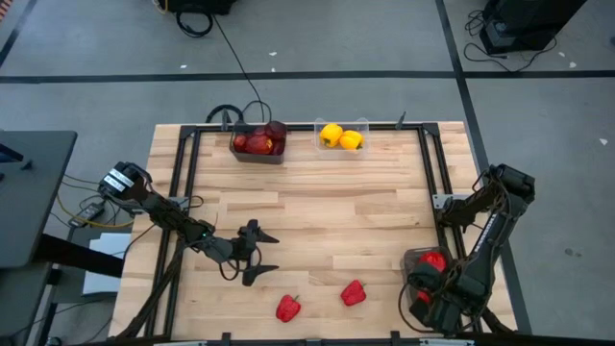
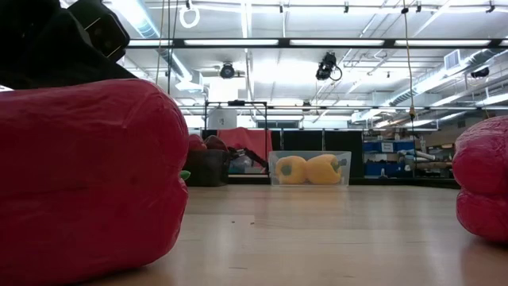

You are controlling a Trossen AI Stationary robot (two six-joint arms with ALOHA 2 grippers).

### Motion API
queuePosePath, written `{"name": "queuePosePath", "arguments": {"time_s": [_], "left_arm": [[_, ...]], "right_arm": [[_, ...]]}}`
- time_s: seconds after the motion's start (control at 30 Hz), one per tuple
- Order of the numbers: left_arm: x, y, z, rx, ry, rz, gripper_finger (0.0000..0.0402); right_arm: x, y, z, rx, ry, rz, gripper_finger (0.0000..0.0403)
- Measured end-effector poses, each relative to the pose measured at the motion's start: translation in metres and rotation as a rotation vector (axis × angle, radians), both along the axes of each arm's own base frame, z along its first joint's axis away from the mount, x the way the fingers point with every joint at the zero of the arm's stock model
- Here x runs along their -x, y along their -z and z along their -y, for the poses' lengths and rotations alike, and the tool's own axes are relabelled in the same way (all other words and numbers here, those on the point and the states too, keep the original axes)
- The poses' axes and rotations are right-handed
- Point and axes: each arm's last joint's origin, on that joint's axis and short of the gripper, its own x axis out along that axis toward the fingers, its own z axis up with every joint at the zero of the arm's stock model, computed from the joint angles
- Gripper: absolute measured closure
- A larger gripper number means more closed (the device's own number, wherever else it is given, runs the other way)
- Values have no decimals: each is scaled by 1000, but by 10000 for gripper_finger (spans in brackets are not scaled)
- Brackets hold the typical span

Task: Sort produce into baskets
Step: Put the red bell pepper into the bottom black bin

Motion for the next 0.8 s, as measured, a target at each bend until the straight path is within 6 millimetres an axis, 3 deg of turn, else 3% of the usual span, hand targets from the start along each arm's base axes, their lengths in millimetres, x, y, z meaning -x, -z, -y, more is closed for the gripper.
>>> {"name": "queuePosePath", "arguments": {"time_s": [0.23, 0.57, 0.8], "left_arm": [[0, 0, 0, 19, -6, -2, 10], [0, 0, 0, 18, -6, -3, 10], [0, 1, 0, 13, -6, -11, 10]], "right_arm": [[1, 0, -2, -27, -16, -12, 4], [6, -1, -17, -89, -128, 121, 11], [12, 0, -10, -31, -69, 8, 6]]}}
